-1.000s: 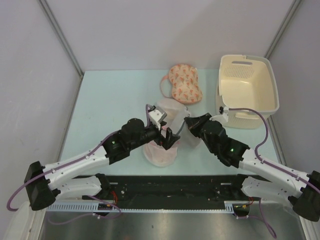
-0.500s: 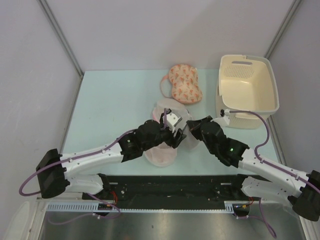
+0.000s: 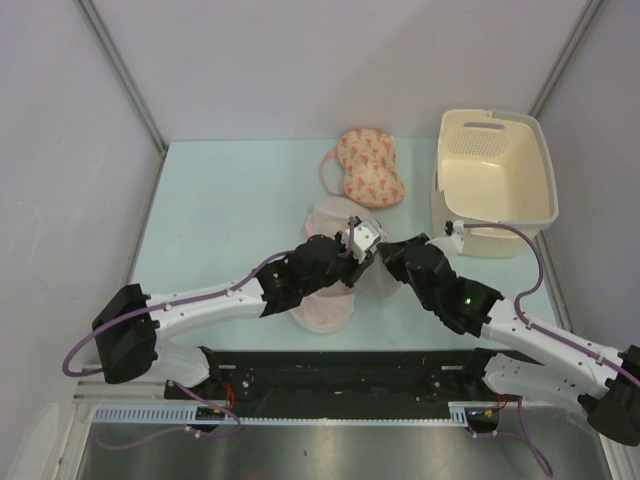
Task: Unzip the laundry bag and remove the bra
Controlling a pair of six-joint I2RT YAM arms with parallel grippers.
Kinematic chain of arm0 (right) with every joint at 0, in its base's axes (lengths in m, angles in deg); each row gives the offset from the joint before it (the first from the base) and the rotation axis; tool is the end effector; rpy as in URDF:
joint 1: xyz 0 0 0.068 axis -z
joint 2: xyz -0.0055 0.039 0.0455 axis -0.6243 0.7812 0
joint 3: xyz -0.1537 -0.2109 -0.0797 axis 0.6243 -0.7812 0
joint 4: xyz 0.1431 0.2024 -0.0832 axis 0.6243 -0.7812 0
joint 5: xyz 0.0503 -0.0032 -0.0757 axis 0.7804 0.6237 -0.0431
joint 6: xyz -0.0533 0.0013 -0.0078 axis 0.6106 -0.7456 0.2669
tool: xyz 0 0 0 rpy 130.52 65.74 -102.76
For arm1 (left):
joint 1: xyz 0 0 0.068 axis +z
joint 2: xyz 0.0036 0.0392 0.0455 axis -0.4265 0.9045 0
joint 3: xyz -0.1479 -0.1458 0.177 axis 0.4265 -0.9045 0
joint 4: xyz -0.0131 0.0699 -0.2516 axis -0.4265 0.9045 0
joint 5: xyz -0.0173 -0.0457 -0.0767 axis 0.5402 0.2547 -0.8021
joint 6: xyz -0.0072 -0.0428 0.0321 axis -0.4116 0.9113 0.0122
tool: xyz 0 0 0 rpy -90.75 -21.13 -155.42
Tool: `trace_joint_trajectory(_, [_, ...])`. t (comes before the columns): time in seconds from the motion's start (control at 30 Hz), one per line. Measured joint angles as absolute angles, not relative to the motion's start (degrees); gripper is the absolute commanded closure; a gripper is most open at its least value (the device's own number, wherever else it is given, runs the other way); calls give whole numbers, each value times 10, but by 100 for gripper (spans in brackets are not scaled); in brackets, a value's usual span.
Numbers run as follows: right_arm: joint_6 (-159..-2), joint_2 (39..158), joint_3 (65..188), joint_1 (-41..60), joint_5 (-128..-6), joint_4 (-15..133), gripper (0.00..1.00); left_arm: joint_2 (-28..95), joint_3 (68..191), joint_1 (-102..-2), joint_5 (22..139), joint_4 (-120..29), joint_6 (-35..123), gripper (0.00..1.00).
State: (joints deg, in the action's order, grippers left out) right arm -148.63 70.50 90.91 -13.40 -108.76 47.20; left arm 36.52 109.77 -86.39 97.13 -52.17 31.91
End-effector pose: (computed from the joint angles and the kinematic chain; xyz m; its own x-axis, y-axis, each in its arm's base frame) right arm 0.1432 0.1508 0.2859 -0.3929 0.7941 -0.4637 0.1624 0.5563 0.8150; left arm 0.1579 -0.2760 0.2834 -0.1442 0.2723 -0.9513 0.8011 0.5965 0.0493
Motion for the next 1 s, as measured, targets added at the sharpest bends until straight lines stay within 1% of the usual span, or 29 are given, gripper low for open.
trace_joint_trajectory(0.03, [-1486,701,909,-134,-1088,468,100,365,1098,-861,964,-523,317,100])
trace_joint_trajectory(0.07, [-1486,696,909,-134,-1088,463,91,365,1098,-859,957,-524,318,100])
trace_joint_trajectory(0.1, [-1483,691,909,-134,-1087,457,79,365,1098,-855,950,-525,313,100])
trace_joint_trajectory(0.13, [-1478,685,909,-134,-1087,451,55,365,1098,-850,942,-527,310,100])
trace_joint_trajectory(0.23, [-1443,663,909,-134,-1087,447,21,360,1096,-828,906,-529,302,100])
trace_joint_trajectory(0.33, [-1380,625,914,-134,-1090,447,19,342,1079,-798,860,-536,289,100])
trace_joint_trajectory(0.47, [-1271,574,943,-132,-1101,443,21,314,1054,-761,778,-543,254,100])
trace_joint_trajectory(0.53, [-1208,558,953,-125,-1102,444,27,300,1039,-749,740,-556,223,100])
trace_joint_trajectory(0.6, [-1136,548,955,-107,-1102,447,39,288,1028,-744,709,-561,200,100])
trace_joint_trajectory(0.7, [-1009,550,955,-76,-1083,450,44,275,1024,-727,650,-565,182,100])
trace_joint_trajectory(0.8, [-902,564,955,-57,-1038,451,46,258,1024,-688,593,-574,181,100])
trace_joint_trajectory(0.87, [-851,571,955,-47,-1007,451,46,245,1024,-665,561,-580,182,100])
trace_joint_trajectory(0.9, [-824,573,955,-46,-993,451,44,239,1024,-651,539,-581,182,100])
trace_joint_trajectory(1.0, [-756,565,955,-43,-943,451,35,229,1024,-618,485,-582,181,100])
